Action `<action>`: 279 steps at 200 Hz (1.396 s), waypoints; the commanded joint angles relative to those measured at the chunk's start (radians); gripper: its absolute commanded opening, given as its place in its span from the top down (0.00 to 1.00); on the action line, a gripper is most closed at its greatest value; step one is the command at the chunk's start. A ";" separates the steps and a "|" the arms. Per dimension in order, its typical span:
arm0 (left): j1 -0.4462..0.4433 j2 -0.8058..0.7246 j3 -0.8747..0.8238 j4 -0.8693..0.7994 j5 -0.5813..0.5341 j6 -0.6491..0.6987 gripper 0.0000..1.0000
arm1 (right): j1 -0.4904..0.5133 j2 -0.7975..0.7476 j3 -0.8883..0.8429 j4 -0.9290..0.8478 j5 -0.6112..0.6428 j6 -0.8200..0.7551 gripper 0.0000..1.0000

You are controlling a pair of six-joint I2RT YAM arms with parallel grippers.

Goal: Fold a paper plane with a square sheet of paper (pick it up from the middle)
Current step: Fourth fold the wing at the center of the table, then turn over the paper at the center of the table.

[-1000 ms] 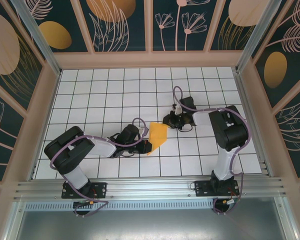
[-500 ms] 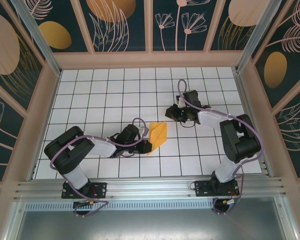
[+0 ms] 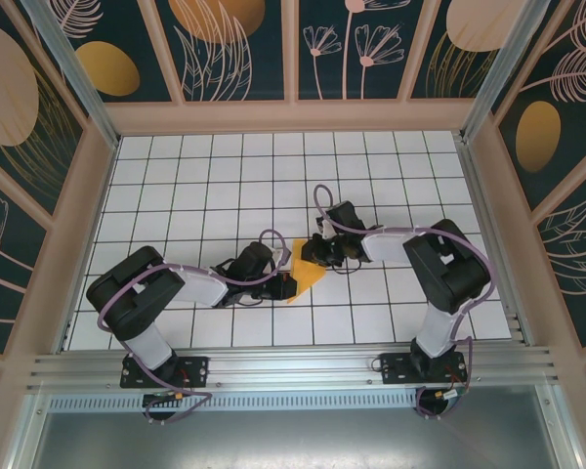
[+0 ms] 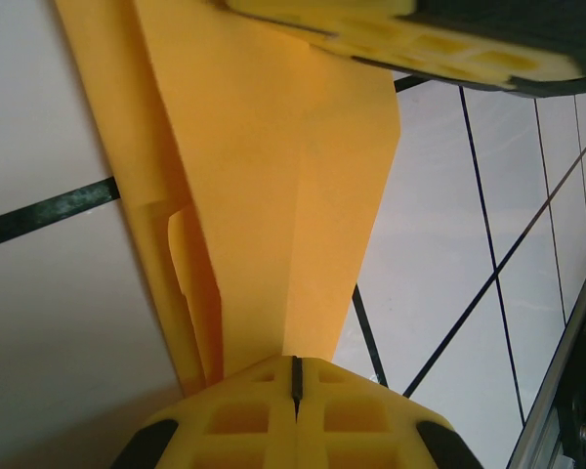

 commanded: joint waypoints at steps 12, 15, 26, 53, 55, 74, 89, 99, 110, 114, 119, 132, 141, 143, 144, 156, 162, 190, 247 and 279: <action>-0.007 0.067 -0.065 -0.214 -0.018 0.013 1.00 | -0.054 0.070 0.076 -0.049 0.077 -0.021 0.83; -0.006 0.066 -0.067 -0.213 -0.018 0.012 1.00 | -0.061 0.076 0.078 -0.051 0.079 -0.023 0.83; -0.007 0.066 -0.076 -0.205 -0.016 0.008 1.00 | -0.086 0.090 0.093 -0.054 0.086 -0.025 0.83; -0.006 0.063 -0.087 -0.200 -0.014 0.007 1.00 | -0.140 0.116 0.128 -0.061 0.078 -0.041 0.83; -0.006 0.062 -0.087 -0.199 -0.014 0.008 1.00 | -0.145 0.118 0.130 -0.062 0.078 -0.043 0.83; -0.007 0.052 -0.089 -0.198 -0.016 0.005 1.00 | -0.177 0.122 0.157 -0.077 0.079 -0.062 0.83; -0.007 0.042 -0.079 -0.201 -0.021 0.000 1.00 | -0.197 0.111 0.170 -0.092 0.075 -0.076 0.83; -0.007 0.036 -0.063 -0.206 -0.019 -0.002 1.00 | -0.207 0.090 0.175 -0.104 0.079 -0.085 0.83; -0.007 0.033 -0.042 -0.213 -0.023 -0.007 1.00 | -0.211 0.054 0.177 -0.124 0.087 -0.094 0.82; -0.007 0.033 -0.035 -0.213 -0.024 -0.009 1.00 | -0.211 0.037 0.174 -0.130 0.092 -0.097 0.82; -0.007 0.033 -0.026 -0.214 -0.026 -0.012 1.00 | -0.211 0.015 0.170 -0.136 0.096 -0.099 0.82; -0.007 -0.003 0.002 -0.222 -0.025 -0.014 1.00 | -0.211 -0.050 0.148 -0.151 0.103 -0.103 0.80; -0.007 -0.010 0.023 -0.234 -0.025 -0.013 1.00 | -0.211 -0.094 0.124 -0.156 0.111 -0.098 0.79; -0.007 -0.013 0.027 -0.235 -0.025 -0.013 1.00 | -0.210 -0.104 0.117 -0.157 0.114 -0.098 0.78; -0.007 -0.014 0.029 -0.236 -0.025 -0.013 1.00 | -0.211 -0.108 0.113 -0.157 0.115 -0.097 0.78; -0.006 -0.028 0.053 -0.243 -0.022 -0.014 1.00 | -0.211 -0.161 0.073 -0.150 0.117 -0.087 0.77; -0.007 -0.038 0.062 -0.247 -0.022 -0.016 0.98 | -0.212 -0.189 0.046 -0.142 0.113 -0.081 0.76; -0.007 -0.098 0.101 -0.273 -0.031 -0.015 0.89 | -0.208 -0.291 -0.058 -0.116 0.098 -0.055 0.65; -0.007 -0.132 0.185 -0.326 -0.053 0.027 0.83 | -0.158 -0.359 -0.173 -0.095 0.084 -0.010 0.59; -0.005 -0.076 0.231 -0.373 -0.114 0.058 0.88 | -0.114 -0.349 -0.184 -0.088 0.094 0.013 0.57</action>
